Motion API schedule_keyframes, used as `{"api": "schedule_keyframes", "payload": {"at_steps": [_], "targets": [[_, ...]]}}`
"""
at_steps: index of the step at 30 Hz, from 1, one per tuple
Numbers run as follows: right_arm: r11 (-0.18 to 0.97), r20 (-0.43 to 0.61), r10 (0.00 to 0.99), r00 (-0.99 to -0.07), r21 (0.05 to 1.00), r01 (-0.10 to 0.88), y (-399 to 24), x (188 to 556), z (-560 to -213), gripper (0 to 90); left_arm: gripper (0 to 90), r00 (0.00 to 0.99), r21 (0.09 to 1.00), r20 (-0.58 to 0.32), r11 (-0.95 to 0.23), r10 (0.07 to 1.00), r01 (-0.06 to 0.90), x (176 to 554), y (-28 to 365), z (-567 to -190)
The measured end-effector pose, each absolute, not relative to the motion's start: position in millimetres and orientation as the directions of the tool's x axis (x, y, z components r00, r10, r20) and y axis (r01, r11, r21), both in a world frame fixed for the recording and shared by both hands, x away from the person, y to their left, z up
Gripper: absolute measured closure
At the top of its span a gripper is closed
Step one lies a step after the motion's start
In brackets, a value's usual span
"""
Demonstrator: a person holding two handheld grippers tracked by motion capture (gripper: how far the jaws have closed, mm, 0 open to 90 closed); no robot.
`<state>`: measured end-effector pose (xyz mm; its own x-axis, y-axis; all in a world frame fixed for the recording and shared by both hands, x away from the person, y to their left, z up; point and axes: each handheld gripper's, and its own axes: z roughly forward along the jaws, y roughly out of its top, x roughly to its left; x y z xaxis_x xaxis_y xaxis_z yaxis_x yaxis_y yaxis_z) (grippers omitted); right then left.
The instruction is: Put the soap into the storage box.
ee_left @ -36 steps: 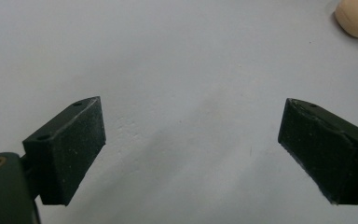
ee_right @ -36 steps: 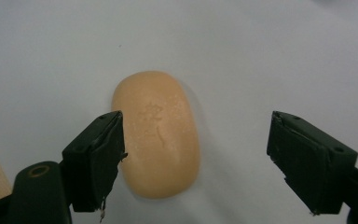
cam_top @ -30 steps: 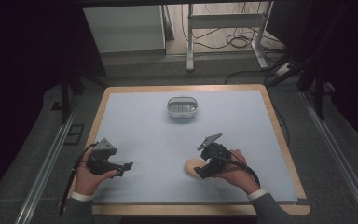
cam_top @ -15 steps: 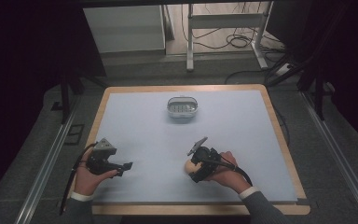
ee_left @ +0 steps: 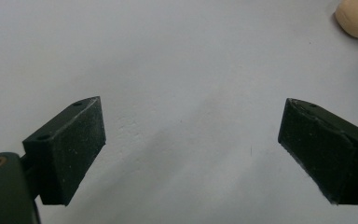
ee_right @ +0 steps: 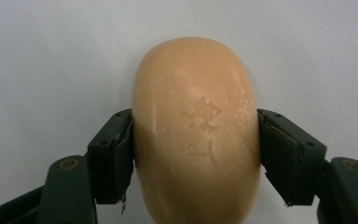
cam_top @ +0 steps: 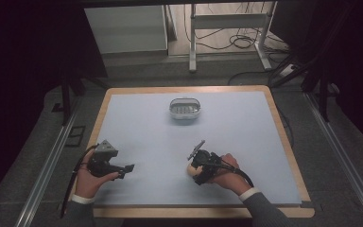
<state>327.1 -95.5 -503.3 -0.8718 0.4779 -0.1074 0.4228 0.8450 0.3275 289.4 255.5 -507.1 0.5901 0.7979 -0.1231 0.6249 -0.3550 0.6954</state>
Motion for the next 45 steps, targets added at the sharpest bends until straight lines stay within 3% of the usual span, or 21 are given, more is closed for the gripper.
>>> {"api": "schedule_keyframes", "payload": {"at_steps": [45], "targets": [[0.793, -0.182, 0.513, -0.839, 0.474, 0.382, -113.4, 340.5, -443.4, 32.2, 7.6, 0.591, 0.693, -0.124, -0.357, 0.797, 0.627, 290.0, 254.2, -508.2]]}}
